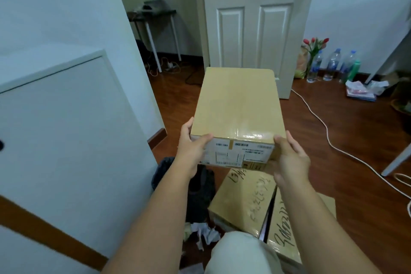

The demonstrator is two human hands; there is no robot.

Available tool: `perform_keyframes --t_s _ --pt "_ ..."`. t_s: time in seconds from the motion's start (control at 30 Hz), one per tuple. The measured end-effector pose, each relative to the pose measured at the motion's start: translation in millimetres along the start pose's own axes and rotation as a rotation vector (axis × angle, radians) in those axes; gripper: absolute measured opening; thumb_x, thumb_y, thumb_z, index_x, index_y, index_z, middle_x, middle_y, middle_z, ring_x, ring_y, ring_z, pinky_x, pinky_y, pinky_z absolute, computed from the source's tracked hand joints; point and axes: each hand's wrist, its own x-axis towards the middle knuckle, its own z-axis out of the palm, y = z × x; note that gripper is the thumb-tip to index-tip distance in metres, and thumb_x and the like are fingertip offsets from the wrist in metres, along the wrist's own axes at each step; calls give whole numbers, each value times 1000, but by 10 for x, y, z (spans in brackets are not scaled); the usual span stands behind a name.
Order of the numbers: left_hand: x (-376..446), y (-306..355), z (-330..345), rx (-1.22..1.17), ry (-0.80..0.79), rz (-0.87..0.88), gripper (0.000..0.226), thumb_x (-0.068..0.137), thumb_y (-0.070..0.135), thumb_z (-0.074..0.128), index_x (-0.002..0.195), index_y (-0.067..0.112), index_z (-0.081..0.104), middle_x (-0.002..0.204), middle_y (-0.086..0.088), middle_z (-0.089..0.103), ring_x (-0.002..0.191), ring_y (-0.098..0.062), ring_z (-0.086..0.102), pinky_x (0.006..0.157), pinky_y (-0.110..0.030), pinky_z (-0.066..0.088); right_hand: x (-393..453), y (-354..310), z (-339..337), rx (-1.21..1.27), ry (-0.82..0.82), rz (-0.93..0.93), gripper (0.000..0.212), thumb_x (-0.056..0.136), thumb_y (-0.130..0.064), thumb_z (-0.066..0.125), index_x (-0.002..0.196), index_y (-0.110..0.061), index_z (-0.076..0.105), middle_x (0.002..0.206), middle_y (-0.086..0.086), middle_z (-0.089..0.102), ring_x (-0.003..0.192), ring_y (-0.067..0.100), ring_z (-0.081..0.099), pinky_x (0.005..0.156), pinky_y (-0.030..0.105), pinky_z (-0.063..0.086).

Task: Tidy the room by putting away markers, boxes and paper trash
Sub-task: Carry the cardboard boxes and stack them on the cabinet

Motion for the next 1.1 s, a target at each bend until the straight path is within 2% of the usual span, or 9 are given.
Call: perform_keyframes --t_s 0.13,0.33,0.5,0.63,0.77,0.9,0.93,1.0,1.1 --pt "-125 576 -305 -14 69 162 62 79 20 76 127 45 45 119 10 61 109 -20 61 87 -46 55 -322 -142 486 58 -125 -31 48 79 -9 75 124 -18 63 101 4 75 81 18 72 67 42 60" --pt "-498 1396 -964 -20 187 460 61 76 16 77 124 44 52 123 4 61 109 -18 61 71 -24 56 -972 -244 1259 126 -329 -49 51 81 -7 73 129 -15 59 94 -1 77 77 9 73 61 30 57" --pt "-828 1939 -1434 20 261 625 63 68 29 80 118 56 52 111 18 65 103 -5 62 70 -12 53 -1422 -332 1822 163 -454 -82 34 78 -8 76 107 -24 69 97 -1 77 75 7 72 54 22 55" --pt "-1035 2215 -1810 23 323 713 64 70 33 83 119 57 50 110 23 64 99 3 62 72 -12 53 -1738 -289 2274 163 -554 -95 40 80 -14 74 116 -28 66 109 -3 74 87 9 72 69 28 60" --pt "-1309 2372 -2257 2 425 751 70 67 43 83 125 57 47 123 17 63 108 -1 62 74 -17 55 -2073 -102 2750 89 -698 -105 54 84 -12 69 132 -31 55 105 -9 72 77 1 72 54 19 55" --pt "-1584 2438 -2729 49 614 802 75 71 34 83 132 50 44 126 15 61 103 6 64 75 -15 55 -2381 128 3162 -114 -873 -130 59 86 -9 62 139 -29 46 91 -20 71 73 -4 70 48 19 54" --pt "-1662 2455 -2854 83 668 799 76 73 34 83 134 51 42 127 17 60 103 7 63 73 -15 55 -2468 193 3267 -155 -914 -139 59 87 -6 60 140 -26 44 89 -20 71 74 -3 70 51 22 56" --pt "-1788 2487 -3089 137 753 791 78 74 36 81 136 55 38 128 18 58 106 5 61 71 -15 56 -2628 310 3458 -225 -972 -159 65 87 -5 58 145 -24 36 105 -15 70 92 6 70 67 32 58" --pt "-1907 2558 -3439 198 859 768 81 75 39 80 141 50 35 135 10 55 120 -13 58 93 -39 55 -2829 490 3768 -341 -1059 -209 76 86 -10 59 150 -28 23 132 -6 59 116 16 59 92 47 52"
